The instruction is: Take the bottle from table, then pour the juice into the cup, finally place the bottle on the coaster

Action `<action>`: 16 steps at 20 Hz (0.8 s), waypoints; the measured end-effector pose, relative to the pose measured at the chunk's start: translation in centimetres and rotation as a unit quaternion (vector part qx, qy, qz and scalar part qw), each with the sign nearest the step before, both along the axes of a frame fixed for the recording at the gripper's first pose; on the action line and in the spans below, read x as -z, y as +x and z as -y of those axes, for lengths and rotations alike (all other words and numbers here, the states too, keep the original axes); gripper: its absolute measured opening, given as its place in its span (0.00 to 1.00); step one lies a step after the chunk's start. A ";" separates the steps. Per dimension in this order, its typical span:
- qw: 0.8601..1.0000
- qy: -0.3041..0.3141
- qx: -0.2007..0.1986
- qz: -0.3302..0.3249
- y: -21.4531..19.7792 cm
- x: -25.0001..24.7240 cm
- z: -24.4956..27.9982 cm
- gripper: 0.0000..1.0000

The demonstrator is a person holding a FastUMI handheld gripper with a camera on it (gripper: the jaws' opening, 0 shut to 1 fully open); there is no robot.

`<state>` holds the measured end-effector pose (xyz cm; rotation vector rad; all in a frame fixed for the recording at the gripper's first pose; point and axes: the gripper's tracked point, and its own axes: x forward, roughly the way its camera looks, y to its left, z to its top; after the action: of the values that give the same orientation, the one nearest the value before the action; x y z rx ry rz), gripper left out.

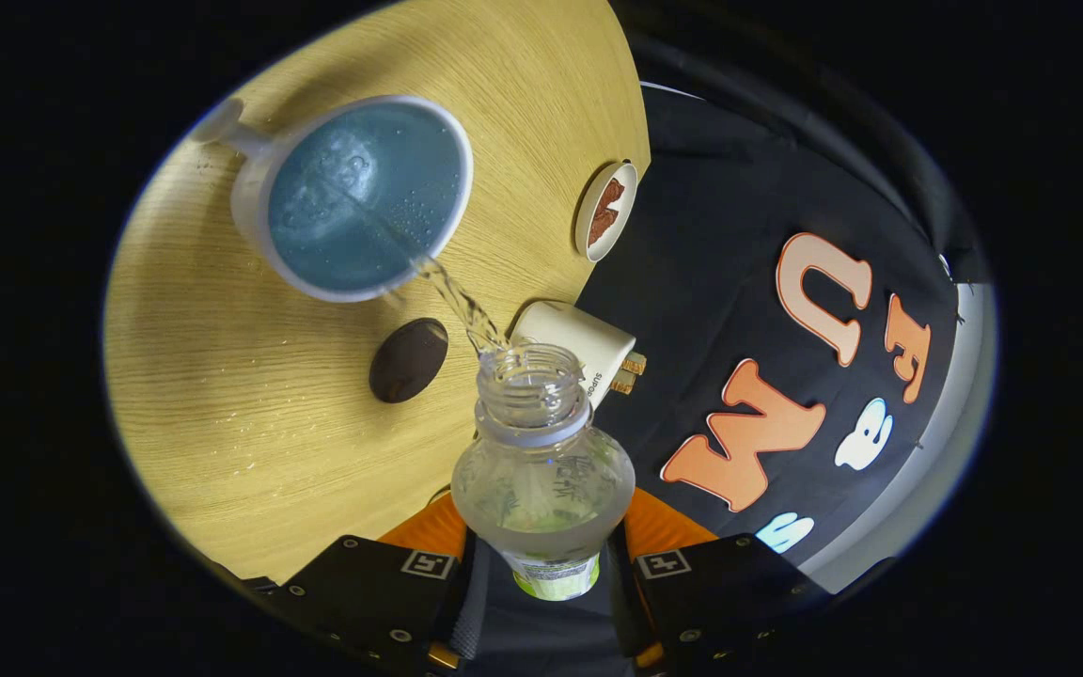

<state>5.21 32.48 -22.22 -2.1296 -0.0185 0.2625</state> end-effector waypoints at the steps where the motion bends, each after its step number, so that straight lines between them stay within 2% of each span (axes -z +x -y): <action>1: 1.000 -0.003 -0.002 0.000 0.0 -0.1 -0.1 0.55; 16: 0.999 -0.051 -0.009 0.012 0.5 -0.8 -0.9 0.55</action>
<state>5.66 33.38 -21.45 -2.2358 -0.0383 0.2530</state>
